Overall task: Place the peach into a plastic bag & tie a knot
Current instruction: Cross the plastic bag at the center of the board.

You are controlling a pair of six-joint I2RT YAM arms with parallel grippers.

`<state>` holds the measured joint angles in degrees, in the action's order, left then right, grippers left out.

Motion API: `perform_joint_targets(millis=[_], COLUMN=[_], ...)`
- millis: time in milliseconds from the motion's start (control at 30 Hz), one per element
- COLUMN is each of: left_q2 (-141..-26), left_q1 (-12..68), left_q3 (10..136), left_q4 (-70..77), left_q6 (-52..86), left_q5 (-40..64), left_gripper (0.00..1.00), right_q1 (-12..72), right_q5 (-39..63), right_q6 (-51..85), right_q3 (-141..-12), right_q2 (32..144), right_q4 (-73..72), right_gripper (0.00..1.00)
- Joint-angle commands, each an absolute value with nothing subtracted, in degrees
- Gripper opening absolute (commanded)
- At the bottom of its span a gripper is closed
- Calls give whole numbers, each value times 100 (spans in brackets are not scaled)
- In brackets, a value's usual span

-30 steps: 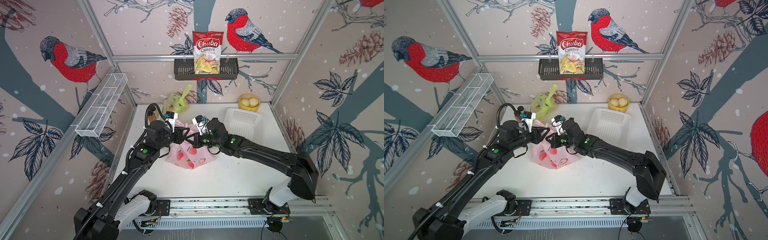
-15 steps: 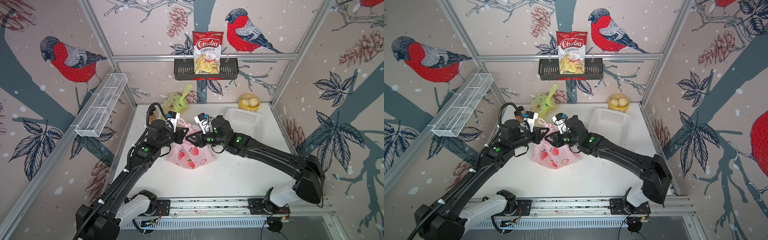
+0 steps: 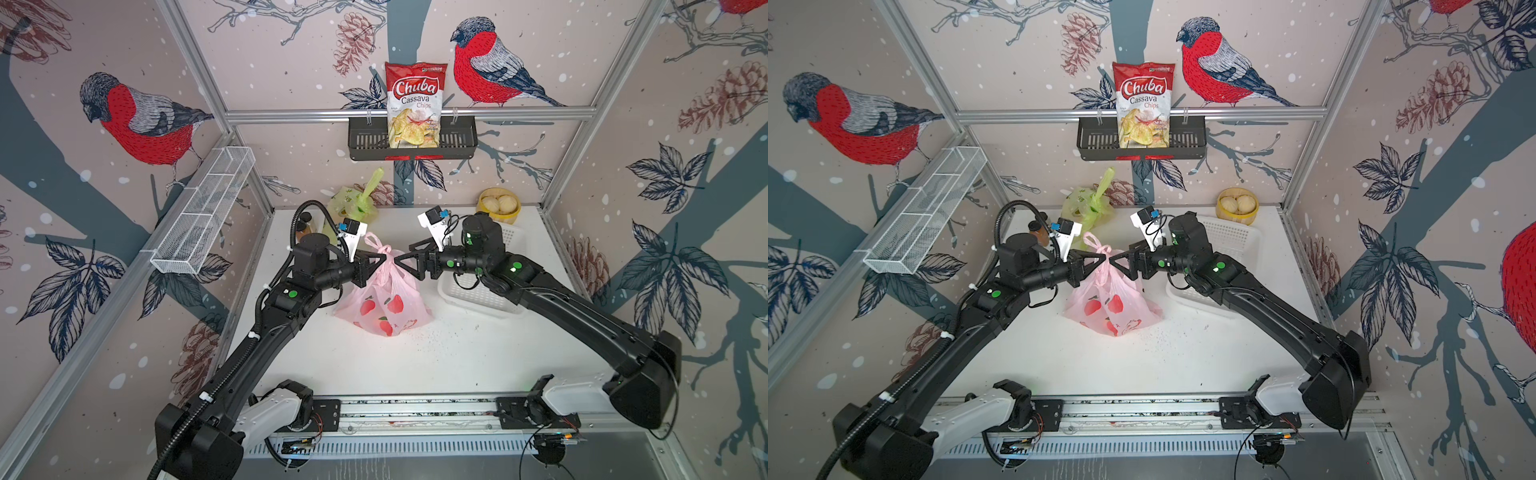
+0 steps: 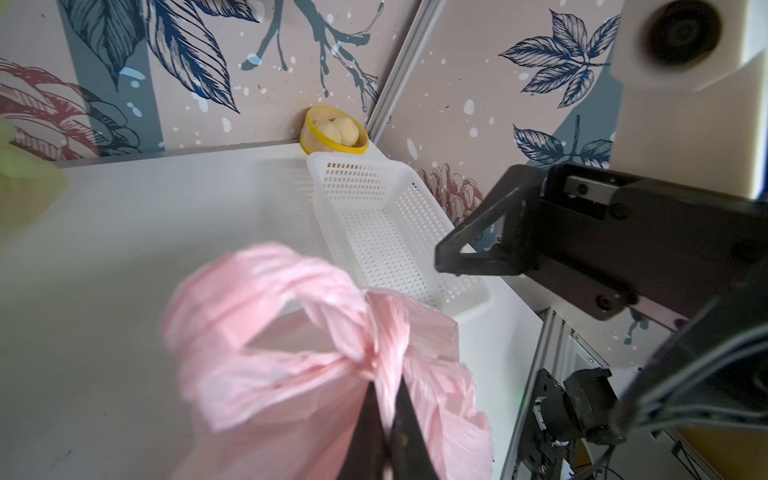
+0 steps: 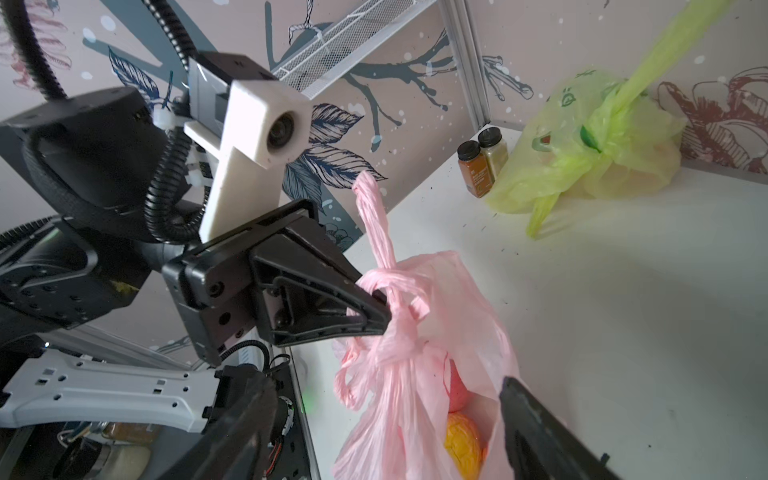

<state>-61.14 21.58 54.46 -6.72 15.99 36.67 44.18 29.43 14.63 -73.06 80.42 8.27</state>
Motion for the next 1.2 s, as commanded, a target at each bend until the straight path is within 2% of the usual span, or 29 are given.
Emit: perform_joint_targets(millis=[0,267,600,667,867,900,1000,1033,1167], left_q2=[-6145,-6227,-6262,-6249,-6210,-6206,-6107,-6047,-5737], left_q1=[2145,2137,2127,2127,2119,2116,2111,2109,2109], left_q3=[5524,5520,5521,5520,5521,5529,5538,5534,5417], left_q4=[-328,-259,-264,-272,-349,-399,-634,-716,-963], left_q6=[1538,1575,1574,1574,1575,1577,1524,1495,1446], left_q5=[4063,4026,4039,4028,3992,3954,3778,3697,3252], left_gripper=[0,0,0,0,0,11,56,63,75], right_q1=[4370,4561,4757,4747,4669,4658,4625,4623,4572], right_q5=[3428,3845,3443,3336,3123,3101,3105,3123,3222], right_q6=[967,689,474,482,553,565,562,554,554], right_q3=[-7534,-7881,-8060,-8060,-8169,-8182,-8205,-8201,-8165], right_q2=[8367,8961,9200,9204,9211,9202,9190,9172,9123], right_q4=[913,1337,1871,1890,1924,1924,1959,1967,1922], right_gripper=[85,80,56,49,18,16,9,7,2])
